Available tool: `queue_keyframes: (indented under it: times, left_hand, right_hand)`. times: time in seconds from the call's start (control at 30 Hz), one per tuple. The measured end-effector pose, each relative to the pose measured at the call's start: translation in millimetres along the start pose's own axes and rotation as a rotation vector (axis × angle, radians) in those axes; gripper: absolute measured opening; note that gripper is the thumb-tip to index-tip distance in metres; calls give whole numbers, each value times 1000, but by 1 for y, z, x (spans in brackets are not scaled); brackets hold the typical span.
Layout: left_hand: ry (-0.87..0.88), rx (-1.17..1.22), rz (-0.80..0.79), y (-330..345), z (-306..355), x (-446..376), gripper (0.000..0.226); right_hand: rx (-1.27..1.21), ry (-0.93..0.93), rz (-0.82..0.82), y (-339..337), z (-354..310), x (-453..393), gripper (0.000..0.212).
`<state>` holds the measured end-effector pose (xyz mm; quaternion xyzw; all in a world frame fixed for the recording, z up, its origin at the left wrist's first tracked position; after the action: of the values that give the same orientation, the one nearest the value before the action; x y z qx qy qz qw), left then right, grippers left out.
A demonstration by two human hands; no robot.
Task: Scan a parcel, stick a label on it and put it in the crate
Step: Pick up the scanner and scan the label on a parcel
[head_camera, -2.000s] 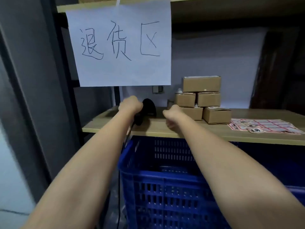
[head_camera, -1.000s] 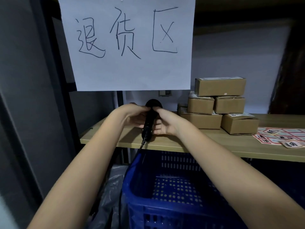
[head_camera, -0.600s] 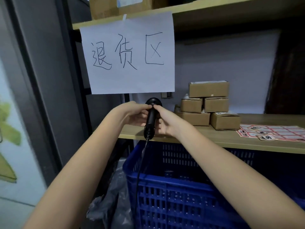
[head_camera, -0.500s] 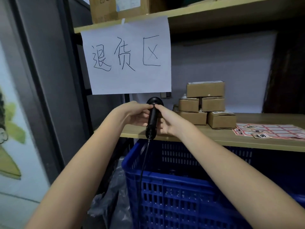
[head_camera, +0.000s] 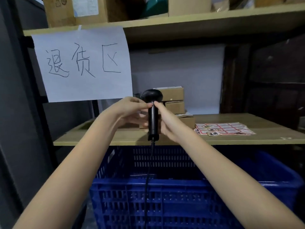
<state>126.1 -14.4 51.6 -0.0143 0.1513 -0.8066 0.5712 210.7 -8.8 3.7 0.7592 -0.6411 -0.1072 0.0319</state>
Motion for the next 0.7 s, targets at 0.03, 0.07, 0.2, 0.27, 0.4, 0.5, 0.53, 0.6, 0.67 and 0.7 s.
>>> queue_keyframes:
  times: [0.03,0.07,0.2,0.27,0.4,0.5,0.53,0.6,0.67,0.7]
  left_hand:
    - [28,-6,-6,4,6,-3,23]
    - [53,-23,-4,8,11,-6,23]
    - [190,-159,9,14,33,-21,7]
    - [250,-167,-17,20,41,-28,7]
    - [411,-243,77,23,50,-46,18]
    - [568,-337,329,9,48,-57,19]
    - [629,-420,415,6,48,-59,18]
    - [743,-629,522,7,50,-68,23]
    - [773,-694,530,7,51,-84,38]
    - [758,-678,514,5,50,-94,45]
  right_hand:
    - [-49,-17,-10,-2,-3,1,52]
    - [-96,-32,-8,-3,-6,1,54]
    - [-103,-129,171,-21,-18,3,51]
    - [-80,-207,282,-35,-29,9,34]
    - [-14,-280,405,-53,-41,15,22]
    - [112,-330,433,-56,-44,17,14]
    - [136,-350,434,-55,-46,19,13]
    - [175,-374,443,-56,-49,21,12]
    - [204,-377,459,-59,-53,25,11]
    - [214,-385,461,-61,-56,26,9]
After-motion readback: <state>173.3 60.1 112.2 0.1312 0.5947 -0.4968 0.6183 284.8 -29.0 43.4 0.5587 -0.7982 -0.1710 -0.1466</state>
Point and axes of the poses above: each hand's wrist, its own x-axis away from the middle knuckle, its own y-axis out of the palm, z = x × y, the point moved 10 cm from there along -x, towards the middle knuckle, and after that the axes turned 1 degree about y, right-handed, at the moved point
